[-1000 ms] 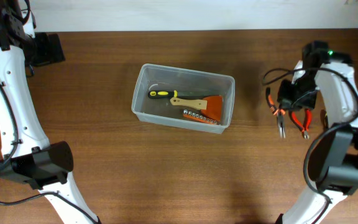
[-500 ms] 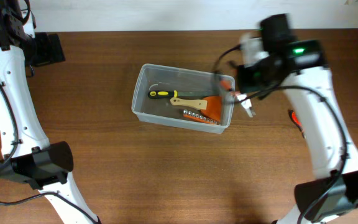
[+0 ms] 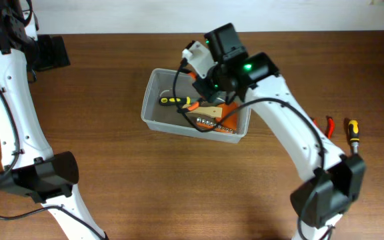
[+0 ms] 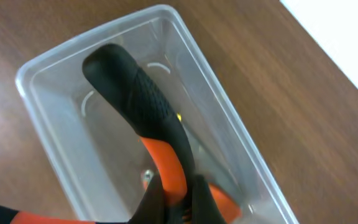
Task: Pack container
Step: 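Carry the pliers over the container and lower them inside, then open the right gripper and lift it out of the container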
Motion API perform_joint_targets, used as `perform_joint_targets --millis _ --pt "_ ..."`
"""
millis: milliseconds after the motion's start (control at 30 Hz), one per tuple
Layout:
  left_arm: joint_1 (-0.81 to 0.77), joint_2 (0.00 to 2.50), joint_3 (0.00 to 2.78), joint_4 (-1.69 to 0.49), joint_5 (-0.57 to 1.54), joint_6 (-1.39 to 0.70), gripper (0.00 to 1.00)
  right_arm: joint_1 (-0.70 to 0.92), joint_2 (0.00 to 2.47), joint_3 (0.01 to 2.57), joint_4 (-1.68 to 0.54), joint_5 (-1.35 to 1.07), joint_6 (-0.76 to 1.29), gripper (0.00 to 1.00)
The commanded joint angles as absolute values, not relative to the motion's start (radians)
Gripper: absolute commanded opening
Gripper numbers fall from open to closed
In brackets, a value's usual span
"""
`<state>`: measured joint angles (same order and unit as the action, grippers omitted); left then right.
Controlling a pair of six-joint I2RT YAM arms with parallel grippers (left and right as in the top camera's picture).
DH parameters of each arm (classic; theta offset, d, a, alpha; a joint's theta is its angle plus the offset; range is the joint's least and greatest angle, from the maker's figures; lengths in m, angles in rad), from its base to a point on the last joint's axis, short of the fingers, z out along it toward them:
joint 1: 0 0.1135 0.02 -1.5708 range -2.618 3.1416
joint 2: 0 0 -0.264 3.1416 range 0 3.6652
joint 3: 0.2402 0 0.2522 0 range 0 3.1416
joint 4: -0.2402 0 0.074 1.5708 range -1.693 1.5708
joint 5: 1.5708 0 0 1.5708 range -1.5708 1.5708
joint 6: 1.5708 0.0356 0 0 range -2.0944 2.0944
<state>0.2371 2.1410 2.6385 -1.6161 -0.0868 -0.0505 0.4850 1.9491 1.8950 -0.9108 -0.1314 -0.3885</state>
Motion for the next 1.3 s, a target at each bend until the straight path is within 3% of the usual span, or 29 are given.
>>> perform_joint_targets --millis 0,300,867,967,1267 --pt "0.241 2.128 2.635 -1.617 -0.094 -0.067 0.99 0.500 2.001 1.909 -0.878 -0.124 -0.413 0.04" --pt "0.241 2.128 2.635 -1.617 -0.094 -0.067 0.99 0.501 2.136 1.909 -0.847 -0.128 -0.197 0.04" --pt "0.241 2.128 2.635 -1.617 -0.094 -0.067 0.99 0.583 2.237 1.908 -0.858 -0.134 -0.193 0.04" --pt "0.241 2.128 2.635 -1.617 -0.094 -0.067 0.99 0.585 2.238 1.908 -0.866 -0.134 -0.193 0.11" --pt "0.241 2.128 2.635 -1.617 -0.094 -0.067 0.99 0.588 2.241 1.908 -0.902 -0.134 -0.194 0.13"
